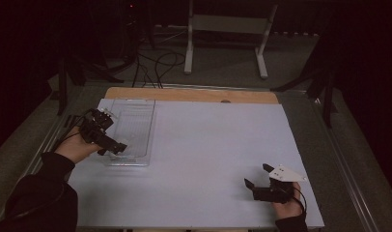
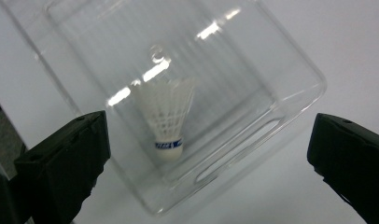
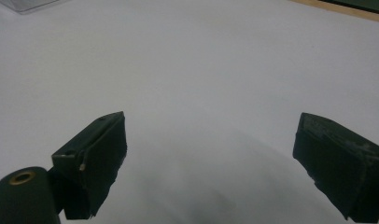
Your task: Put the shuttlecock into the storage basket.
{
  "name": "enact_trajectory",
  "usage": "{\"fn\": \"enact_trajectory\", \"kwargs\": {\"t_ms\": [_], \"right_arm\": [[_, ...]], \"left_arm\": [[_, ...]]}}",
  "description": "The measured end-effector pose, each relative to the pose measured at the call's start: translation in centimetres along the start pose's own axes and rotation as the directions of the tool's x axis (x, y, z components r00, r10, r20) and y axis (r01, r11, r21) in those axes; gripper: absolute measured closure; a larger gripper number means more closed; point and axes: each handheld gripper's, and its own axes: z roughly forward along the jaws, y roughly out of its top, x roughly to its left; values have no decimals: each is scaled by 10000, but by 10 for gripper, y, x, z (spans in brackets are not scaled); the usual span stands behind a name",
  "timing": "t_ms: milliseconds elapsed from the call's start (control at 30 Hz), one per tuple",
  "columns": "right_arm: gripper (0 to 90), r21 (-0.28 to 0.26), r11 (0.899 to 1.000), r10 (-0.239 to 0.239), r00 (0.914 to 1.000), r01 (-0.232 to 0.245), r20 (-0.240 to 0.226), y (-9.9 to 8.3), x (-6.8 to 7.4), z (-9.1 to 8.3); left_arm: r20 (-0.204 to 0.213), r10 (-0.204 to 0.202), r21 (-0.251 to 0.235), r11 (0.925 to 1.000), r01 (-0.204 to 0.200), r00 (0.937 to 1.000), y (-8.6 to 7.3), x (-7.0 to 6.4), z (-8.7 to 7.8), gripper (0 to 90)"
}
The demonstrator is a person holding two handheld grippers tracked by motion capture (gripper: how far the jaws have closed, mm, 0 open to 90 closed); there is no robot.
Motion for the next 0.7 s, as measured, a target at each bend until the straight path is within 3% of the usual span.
{"fn": "enact_trajectory", "kwargs": {"t_ms": [133,200,400,700], "right_arm": [[95,17,10000,5,10000,-5,-3,0,0,0],[95,1,10000,11,10000,-11,2,0,0,0],[95,-13,10000,19,10000,-19,-12,-1,0,0],[95,-14,10000,32,10000,-32,-30,-1,-1,0]], "left_arm": [[114,84,-306,9995,-81,9999,5,-4,0,1],[328,-88,-576,9983,106,9994,8,-5,-1,1],[452,-86,-992,9950,130,9989,15,-11,-1,1],[691,280,-1068,9941,-205,9972,25,-21,2,1]]}}
